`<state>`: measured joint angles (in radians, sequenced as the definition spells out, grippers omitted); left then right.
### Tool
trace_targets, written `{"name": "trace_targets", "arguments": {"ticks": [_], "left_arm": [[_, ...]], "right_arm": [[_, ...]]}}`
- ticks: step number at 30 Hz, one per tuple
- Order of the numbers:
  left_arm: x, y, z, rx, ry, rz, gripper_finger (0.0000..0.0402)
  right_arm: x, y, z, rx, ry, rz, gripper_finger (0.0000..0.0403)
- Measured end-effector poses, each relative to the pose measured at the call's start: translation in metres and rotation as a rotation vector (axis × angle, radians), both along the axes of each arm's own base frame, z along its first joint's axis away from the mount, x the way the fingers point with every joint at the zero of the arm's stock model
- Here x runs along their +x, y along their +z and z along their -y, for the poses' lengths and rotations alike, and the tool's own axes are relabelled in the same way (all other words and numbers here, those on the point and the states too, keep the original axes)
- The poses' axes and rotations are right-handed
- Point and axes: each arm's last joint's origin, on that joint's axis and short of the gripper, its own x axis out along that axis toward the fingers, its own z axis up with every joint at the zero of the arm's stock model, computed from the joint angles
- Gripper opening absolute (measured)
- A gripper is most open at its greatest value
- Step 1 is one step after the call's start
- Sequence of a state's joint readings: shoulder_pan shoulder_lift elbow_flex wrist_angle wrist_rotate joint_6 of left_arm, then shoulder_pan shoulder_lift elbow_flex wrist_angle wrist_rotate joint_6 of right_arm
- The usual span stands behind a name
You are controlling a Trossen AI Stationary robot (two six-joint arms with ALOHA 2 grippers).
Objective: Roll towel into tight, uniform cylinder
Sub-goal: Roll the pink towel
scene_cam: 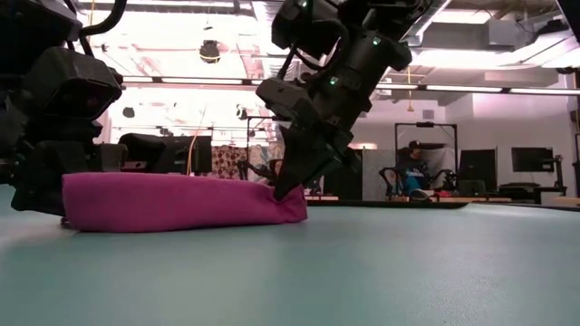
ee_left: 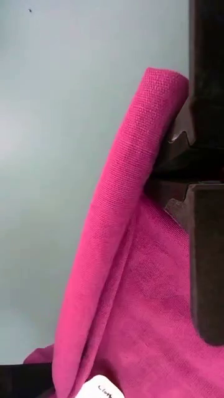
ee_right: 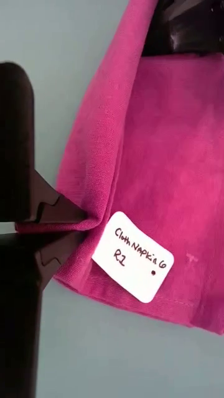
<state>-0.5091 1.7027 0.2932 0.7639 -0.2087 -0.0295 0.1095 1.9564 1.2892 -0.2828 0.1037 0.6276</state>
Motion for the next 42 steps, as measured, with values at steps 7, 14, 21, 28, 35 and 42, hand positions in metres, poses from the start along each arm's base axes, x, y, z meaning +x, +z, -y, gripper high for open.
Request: {"name": "trace_targets", "arguments": {"ticks": [7,14,21,28,35,42], "left_arm": [[0.0,0.0,0.0,-0.017,0.0,-0.007,0.0],[-0.002,0.001,0.003,-0.035,-0.005,-0.013,0.0],[-0.01,0.02,0.01,-0.158,0.02,-0.022,0.0],[-0.031,0.05,0.012,-0.291,0.114,-0.053,0.0],[-0.044,0.08,0.028,-0.203,0.174,0.131,0.0],[-0.023,0.099,0.059,0.017,0.15,0.207,0.0]], "right_arm": [[0.004,-0.009,0.008,0.021,-0.007,-0.01,0.0016],[0.006,-0.026,0.011,0.028,-0.032,-0.055,0.0016],[0.006,-0.027,0.006,0.028,-0.028,-0.059,0.0016],[0.005,-0.028,0.003,0.038,-0.035,-0.065,0.0016],[0.005,-0.028,0.001,0.037,-0.03,-0.061,0.0016],[0.005,-0.029,0.001,0.029,-0.016,-0.059,0.0016]]}}
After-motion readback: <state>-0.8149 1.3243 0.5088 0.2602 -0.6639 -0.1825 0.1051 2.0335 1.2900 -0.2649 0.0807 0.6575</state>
